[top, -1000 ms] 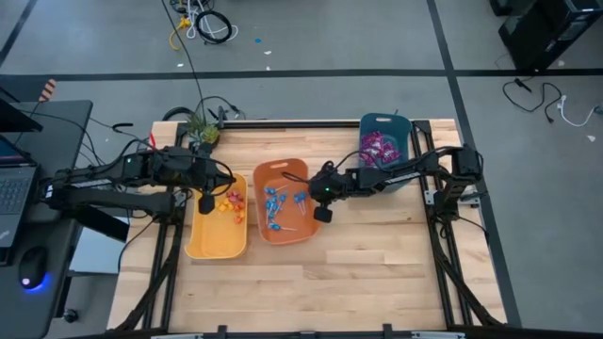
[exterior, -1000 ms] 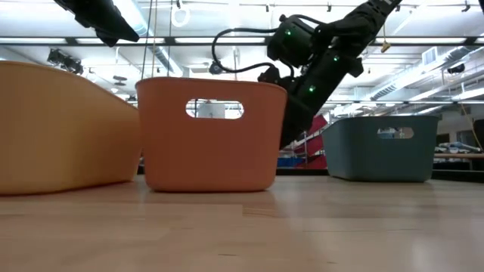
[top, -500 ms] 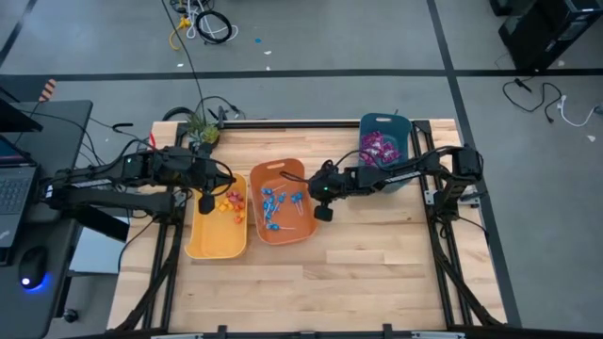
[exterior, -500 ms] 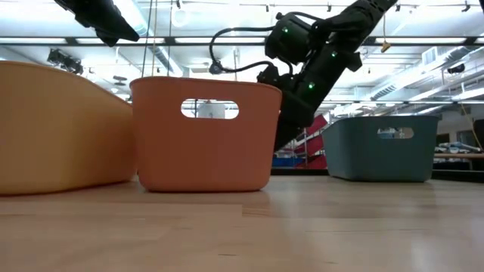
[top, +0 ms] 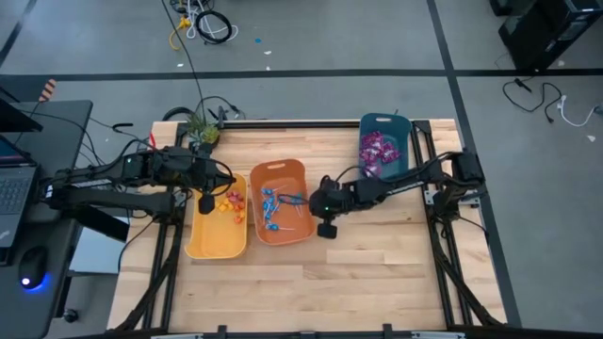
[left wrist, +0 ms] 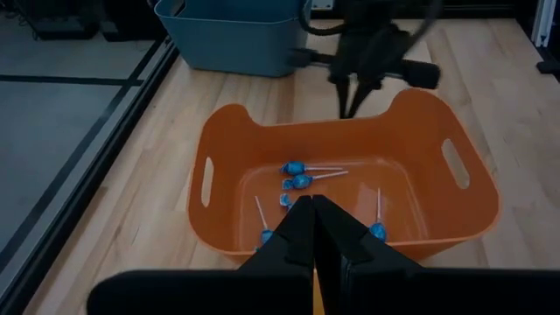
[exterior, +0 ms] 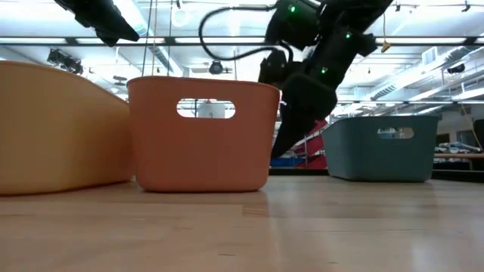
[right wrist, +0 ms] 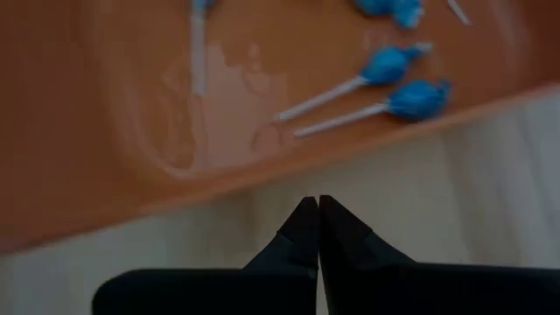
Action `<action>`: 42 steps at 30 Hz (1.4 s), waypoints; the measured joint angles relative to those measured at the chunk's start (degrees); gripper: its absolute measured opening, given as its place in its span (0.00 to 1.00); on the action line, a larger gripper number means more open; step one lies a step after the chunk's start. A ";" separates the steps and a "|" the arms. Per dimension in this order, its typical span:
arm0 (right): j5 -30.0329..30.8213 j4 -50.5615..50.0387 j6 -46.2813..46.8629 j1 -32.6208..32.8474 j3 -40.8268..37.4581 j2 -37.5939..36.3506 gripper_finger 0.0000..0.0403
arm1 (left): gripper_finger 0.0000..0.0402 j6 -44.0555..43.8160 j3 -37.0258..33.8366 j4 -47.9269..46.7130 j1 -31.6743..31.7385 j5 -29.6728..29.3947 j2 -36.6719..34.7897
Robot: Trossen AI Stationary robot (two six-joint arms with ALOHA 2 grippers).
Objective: Sort candy
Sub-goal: Move the orange bin beside the yellow bin
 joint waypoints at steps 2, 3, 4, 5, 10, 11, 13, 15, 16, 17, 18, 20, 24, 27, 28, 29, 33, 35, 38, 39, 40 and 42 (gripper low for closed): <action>0.03 1.13 1.11 1.24 0.00 0.00 0.00 | 0.00 0.00 0.00 0.01 0.00 0.00 0.00; 0.34 1.96 1.46 1.82 0.00 0.00 0.00 | 0.00 0.00 0.00 0.01 -0.01 0.00 0.00; 1.08 2.83 1.64 2.40 0.00 0.00 0.00 | 0.00 -0.01 0.00 0.01 0.00 0.00 0.00; 1.82 3.64 1.72 2.94 0.00 0.00 0.00 | 0.00 0.00 0.00 0.01 0.00 -0.02 0.00; 4.32 6.84 1.64 4.40 0.00 0.00 0.00 | 0.00 -0.02 0.00 0.40 -0.01 -0.02 0.00; 4.32 6.96 1.74 4.50 0.00 0.02 0.00 | 0.00 0.00 0.00 0.38 0.01 -0.02 0.00; 4.37 7.51 1.89 4.65 0.00 0.04 0.00 | 0.00 -0.02 0.00 0.37 0.00 -0.02 0.00; 4.51 7.89 1.95 4.81 0.00 0.04 0.00 | 0.00 -0.02 0.00 0.36 0.00 -0.02 0.00; 4.86 7.52 1.95 4.95 0.00 0.04 0.00 | 0.00 -0.02 0.00 0.36 0.00 -0.02 0.00; 5.40 6.74 1.97 5.22 0.00 0.04 0.00 | 0.00 -0.02 0.00 0.36 0.01 -0.02 0.00; 6.19 5.70 1.95 5.55 0.00 -0.16 0.00 | 0.00 -0.03 0.00 0.36 0.00 -0.02 0.00; 8.41 3.85 2.18 6.36 0.00 -1.06 0.00 | 0.00 -0.06 0.00 0.33 -0.01 0.03 0.00; 13.92 -1.14 4.35 7.72 0.00 -4.46 0.00 | 0.00 -0.22 0.00 0.31 0.00 1.06 0.00; 15.89 -0.43 4.02 7.98 0.00 -7.49 0.00 | 0.00 -0.17 0.00 0.44 -0.01 1.31 0.00; 15.97 1.23 3.30 7.97 0.00 -8.33 0.00 | 0.00 -0.17 0.00 0.59 -0.01 1.31 0.02; 15.83 3.10 2.42 7.88 0.03 -8.92 0.00 | 0.00 -0.17 0.00 0.76 0.01 1.31 0.00; 13.38 9.79 -0.84 6.86 0.04 -8.49 0.00 | 0.00 -0.14 0.00 1.59 0.00 1.33 0.01; 11.73 11.26 -1.76 6.29 0.02 -8.29 0.00 | 0.00 -0.04 0.00 2.09 0.00 1.36 0.00; 9.75 15.74 -2.93 5.87 0.02 -8.28 0.00 | 0.00 0.09 0.00 2.08 0.01 1.38 0.00; 8.77 17.65 -3.82 5.85 0.02 -8.28 0.00 | 0.00 0.13 0.00 2.04 0.01 1.42 0.01; 7.52 19.66 -4.83 5.89 0.02 -8.28 0.00 | 0.00 0.13 0.00 2.09 0.00 1.44 0.00; 4.30 24.13 -6.51 6.04 0.02 -7.94 0.00 | 0.00 0.17 0.00 2.08 -0.01 1.51 0.00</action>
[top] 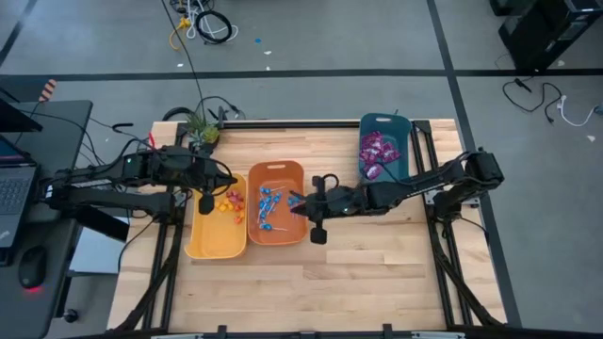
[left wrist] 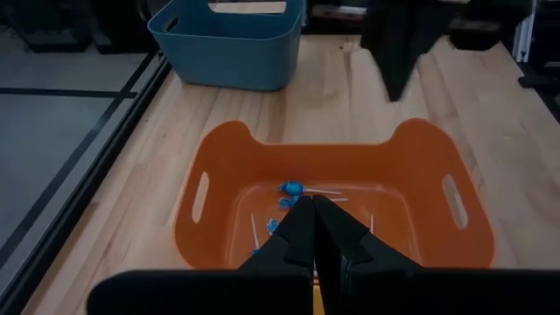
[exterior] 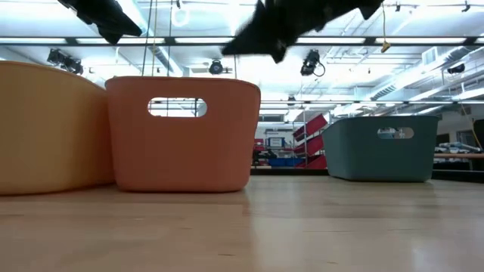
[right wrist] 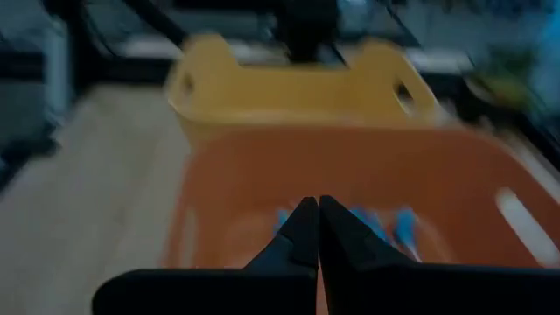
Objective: Sort candy
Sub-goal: Move the orange bin beside the yellow bin
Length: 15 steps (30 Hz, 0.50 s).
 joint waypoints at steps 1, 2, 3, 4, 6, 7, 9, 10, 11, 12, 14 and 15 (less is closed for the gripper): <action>-0.83 2.26 -0.69 0.13 0.05 0.37 0.00 | 0.00 0.00 0.00 0.01 0.00 0.01 0.00; -1.35 3.39 -1.34 0.36 0.06 0.56 0.00 | 0.00 0.00 0.00 0.00 0.00 0.02 0.02; -1.37 4.05 -1.97 0.54 -0.02 1.08 0.00 | 0.00 0.00 0.00 0.00 0.01 0.02 0.02; -1.37 6.26 -2.41 0.71 0.00 2.09 0.00 | 0.00 0.00 0.00 0.02 0.01 0.02 0.00; -1.60 6.97 -2.99 0.90 -0.05 3.14 0.00 | 0.00 0.01 0.00 -0.04 0.02 0.01 0.02; -1.87 8.66 -3.05 1.00 -0.04 4.26 0.00 | 0.00 0.02 0.00 -0.03 -0.02 0.12 0.01; -2.46 10.05 -3.12 1.04 0.01 5.93 0.00 | 0.00 0.02 0.00 -0.07 0.02 0.20 0.00; -2.78 10.86 -3.00 1.04 -0.02 6.85 0.00 | 0.00 0.04 0.00 -0.03 -0.12 0.40 0.00; -3.00 11.75 -2.76 1.04 -0.02 7.74 0.00 | 0.00 0.04 0.00 0.16 -0.27 0.55 0.00; -3.10 11.87 -2.44 0.94 -0.04 8.42 0.00 | 0.00 0.04 0.00 0.11 -0.32 0.52 0.00; -3.28 12.29 -1.27 0.80 -0.04 9.18 0.00 | 0.00 0.11 0.00 0.18 -0.49 0.73 0.00; -3.31 12.51 -0.53 0.70 -0.04 9.48 0.00 | 0.00 0.12 0.00 0.25 -0.61 0.75 0.00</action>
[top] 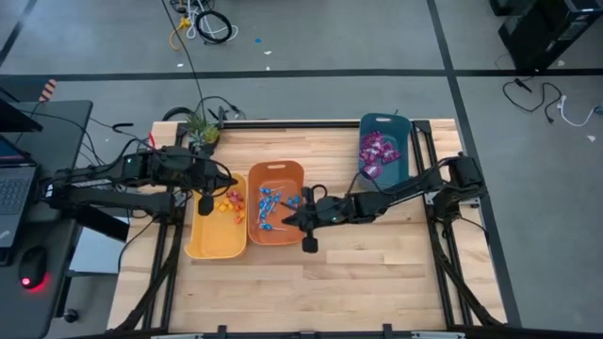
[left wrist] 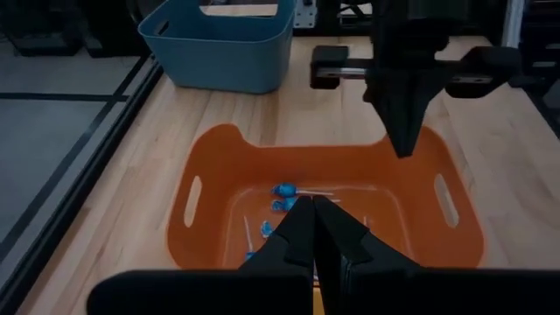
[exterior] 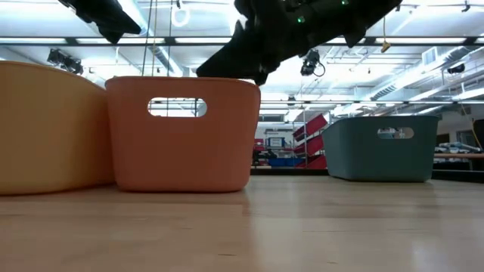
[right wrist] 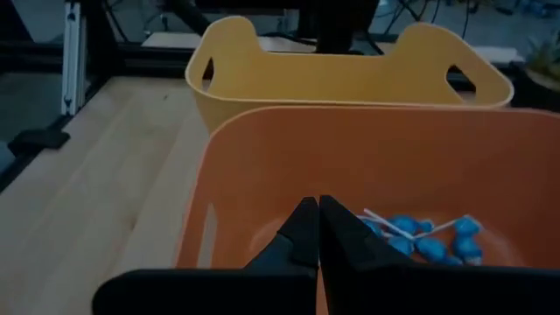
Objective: Sort candy
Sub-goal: Move the orange bin beside the yellow bin
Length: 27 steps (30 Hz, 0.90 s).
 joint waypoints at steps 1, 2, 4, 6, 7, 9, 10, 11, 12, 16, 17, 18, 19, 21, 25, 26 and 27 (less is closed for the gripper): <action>-0.01 0.25 0.90 -0.04 0.02 0.18 0.00 | 0.00 0.01 0.00 -0.03 -0.07 0.02 0.00; -0.01 0.08 1.80 -0.05 0.02 0.26 0.00 | 0.00 0.01 0.00 -0.01 -0.09 0.01 0.00; -0.01 -0.01 3.89 -0.11 0.01 0.31 0.00 | 0.00 -0.03 0.00 -0.03 -0.09 0.01 0.00; -0.01 -0.71 7.25 -0.51 0.02 -0.13 0.00 | 0.00 -0.03 0.00 -0.06 -0.09 -0.01 0.00; -0.05 -1.84 9.85 -0.80 0.30 -0.27 0.00 | 0.00 -0.05 0.00 -0.04 -0.09 -0.01 0.00; -0.71 -7.47 15.45 -1.46 2.62 -0.34 0.00 | 0.00 -0.05 0.00 -0.03 -0.09 -0.03 0.00; -1.65 -11.02 17.87 -1.70 4.06 -0.34 0.00 | 0.00 -0.05 0.00 -0.03 -0.09 -0.03 0.00; -2.65 -14.18 19.76 -1.96 5.71 -0.34 0.00 | 0.00 -0.05 0.00 -0.03 -0.09 -0.03 0.00; -2.85 -16.80 21.53 -2.07 7.49 -0.34 0.00 | 0.00 -0.05 0.00 -0.03 -0.09 -0.05 0.00; -3.17 -27.04 25.28 -1.36 15.79 -0.43 0.00 | 0.00 -0.05 0.00 -0.07 -0.09 -0.14 0.00; -3.22 -30.28 26.12 -1.14 17.83 -0.43 0.00 | 0.00 -0.05 0.00 -0.16 -0.09 -0.14 0.00; -3.23 -33.53 27.18 -0.99 19.64 -0.47 0.00 | 0.00 -0.05 0.00 -0.30 -0.09 -0.14 0.00; -3.23 -36.32 28.45 -0.85 21.07 -0.51 0.00 | 0.00 -0.05 0.00 -0.41 -0.09 -0.14 0.00; -3.22 -40.94 32.24 -0.75 23.29 -0.52 0.00 | 0.00 -0.05 0.00 -0.42 -0.09 -0.14 0.00; -4.39 -43.36 41.28 -0.80 25.24 -0.54 0.00 | 0.00 0.09 0.00 -0.43 -0.09 -0.14 0.00; -4.38 -43.45 43.96 -0.78 25.24 -0.54 0.00 | 0.00 0.43 0.00 -0.42 -0.09 -0.16 0.00; -4.36 -43.64 46.38 -0.76 25.24 -0.54 0.00 | 0.00 0.68 0.00 -0.39 -0.09 -0.14 0.00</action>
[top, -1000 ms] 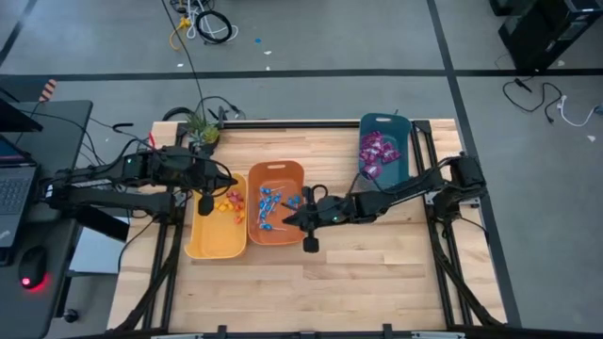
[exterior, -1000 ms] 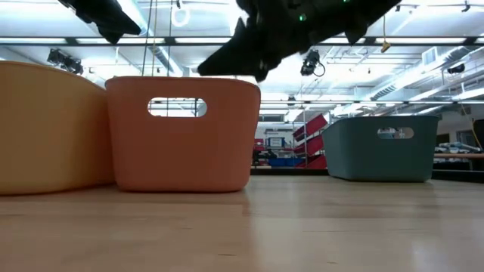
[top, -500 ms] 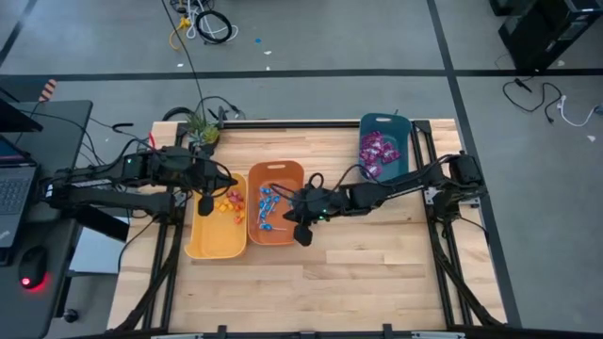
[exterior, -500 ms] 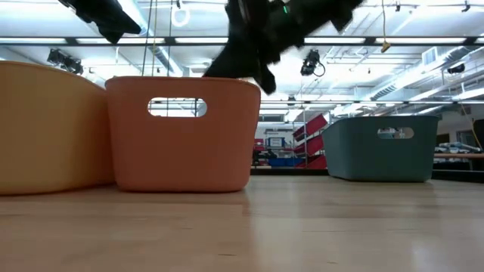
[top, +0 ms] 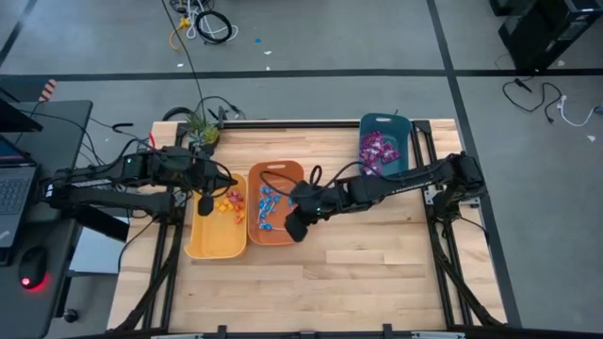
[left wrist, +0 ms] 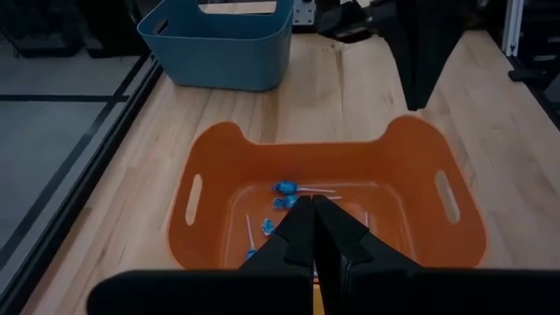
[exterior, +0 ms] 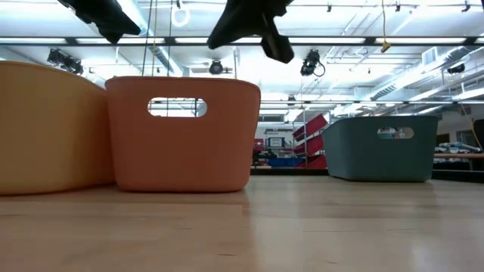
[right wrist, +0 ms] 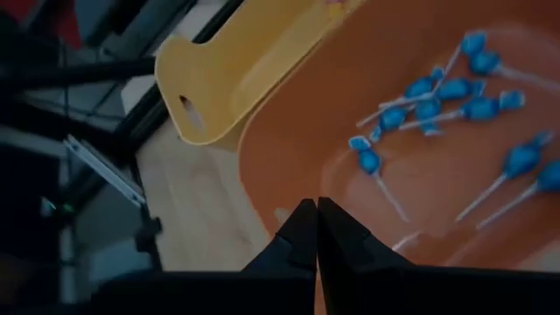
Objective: Sort candy
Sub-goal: Move the orange bin beside the yellow bin
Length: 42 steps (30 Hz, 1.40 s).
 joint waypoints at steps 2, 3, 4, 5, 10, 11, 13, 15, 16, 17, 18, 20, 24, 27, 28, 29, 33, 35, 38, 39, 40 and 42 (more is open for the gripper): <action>0.01 -0.13 3.93 0.28 -0.02 0.02 0.00 | 0.00 0.10 0.00 -0.02 0.00 0.00 0.00; 0.02 -0.03 5.53 0.42 -0.02 0.02 0.00 | 0.00 0.10 0.00 -0.02 0.00 -0.02 0.00; 0.00 0.08 6.85 0.59 -0.02 0.02 0.00 | 0.00 0.10 0.00 -0.02 0.00 0.00 0.00; 0.00 0.09 7.85 0.76 -0.02 0.02 0.00 | 0.00 0.10 0.00 -0.02 0.00 -0.01 0.00; 0.70 -0.11 9.96 1.38 -0.04 0.19 0.00 | 0.00 0.41 0.00 -0.02 0.00 -0.02 0.00; 0.75 0.11 9.84 1.47 -0.03 0.96 0.00 | 0.00 0.43 0.00 -0.04 0.00 -0.02 0.00; 0.54 -0.45 8.94 1.49 -0.12 2.29 0.00 | 0.00 0.47 0.00 -0.02 0.00 -0.02 0.00; -0.28 -0.48 8.28 1.47 -0.17 4.02 0.00 | 0.00 0.49 0.00 -0.01 0.00 -0.02 0.00; -0.86 -0.44 7.89 1.46 -0.18 4.51 0.00 | 0.00 0.49 0.00 -0.03 0.01 -0.02 0.00; -1.21 -0.30 7.57 1.39 -0.17 4.99 0.00 | 0.00 0.49 0.00 -0.04 0.00 -0.02 0.00; -1.65 -0.18 7.52 1.27 -0.17 5.34 0.00 | 0.00 0.49 0.00 -0.04 0.00 -0.01 0.00; -2.65 -0.39 7.35 1.08 -0.17 5.74 0.00 | 0.00 0.49 0.00 -0.08 0.00 0.01 0.00; -3.10 -0.73 6.28 0.71 -0.17 5.62 0.00 | 0.00 0.49 0.00 -0.09 0.00 0.02 0.00; -4.99 -1.86 2.12 0.46 -0.17 5.63 0.00 | 0.00 0.48 0.00 -0.09 0.00 0.05 0.00; -6.63 -2.11 -1.46 0.42 -0.17 5.67 0.00 | 0.00 0.47 0.00 -0.09 0.00 0.05 0.00; -7.43 -2.96 -3.85 0.43 -0.17 5.89 0.00 | 0.00 0.49 0.00 -0.09 0.00 0.07 0.00; -7.82 -4.78 -6.54 0.38 -0.25 6.84 0.00 | 0.00 0.48 0.00 -0.11 0.00 0.16 0.01; -7.82 -4.30 -9.18 -0.04 -0.18 6.61 0.00 | 0.00 0.47 0.00 -0.12 0.00 0.16 0.00; -8.08 -4.71 -13.79 -0.70 -0.09 6.56 0.00 | 0.00 0.47 0.00 -0.11 0.00 0.18 0.01; -8.78 -5.00 -15.53 -0.96 -0.15 6.62 0.00 | 0.00 0.47 0.00 -0.11 0.00 0.20 0.00; -9.96 -5.02 -18.27 -1.12 -0.17 6.64 0.00 | 0.00 0.47 0.00 -0.11 0.00 0.18 0.00; -10.86 -4.73 -22.99 -1.24 -0.16 6.64 0.00 | 0.00 0.47 0.00 -0.13 0.00 0.18 0.01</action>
